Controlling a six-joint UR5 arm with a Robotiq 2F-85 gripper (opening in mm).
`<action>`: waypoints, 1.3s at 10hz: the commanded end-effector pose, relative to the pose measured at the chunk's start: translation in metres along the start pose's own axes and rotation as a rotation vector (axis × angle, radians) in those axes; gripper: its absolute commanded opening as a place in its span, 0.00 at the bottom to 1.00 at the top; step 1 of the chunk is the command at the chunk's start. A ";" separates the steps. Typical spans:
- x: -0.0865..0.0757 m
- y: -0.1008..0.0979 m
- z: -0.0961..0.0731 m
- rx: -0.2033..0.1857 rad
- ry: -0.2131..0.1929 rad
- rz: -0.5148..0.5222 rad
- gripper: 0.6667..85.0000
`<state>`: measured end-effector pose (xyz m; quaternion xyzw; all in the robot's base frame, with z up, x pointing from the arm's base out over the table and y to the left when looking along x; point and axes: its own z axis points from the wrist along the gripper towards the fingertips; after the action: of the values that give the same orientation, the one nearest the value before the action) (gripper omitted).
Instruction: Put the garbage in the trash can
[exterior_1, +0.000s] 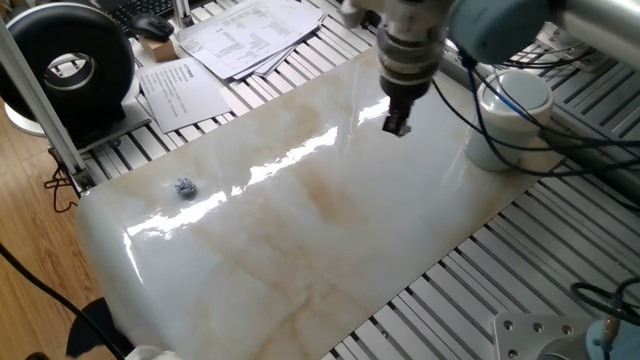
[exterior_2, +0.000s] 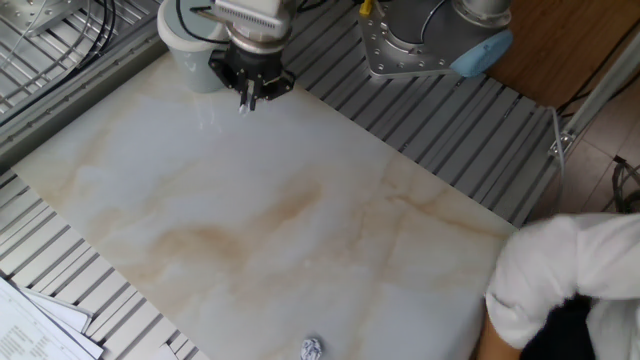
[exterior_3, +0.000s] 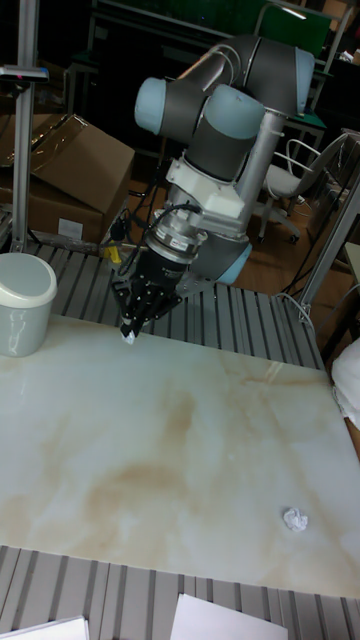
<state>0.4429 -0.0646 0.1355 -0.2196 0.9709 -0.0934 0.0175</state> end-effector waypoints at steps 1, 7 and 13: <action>0.000 0.018 -0.002 -0.065 -0.016 0.078 0.01; 0.065 -0.051 0.013 0.030 0.082 -0.072 0.01; 0.081 -0.057 0.016 0.050 0.114 -0.040 0.01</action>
<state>0.3999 -0.1429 0.1294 -0.2357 0.9638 -0.1210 -0.0294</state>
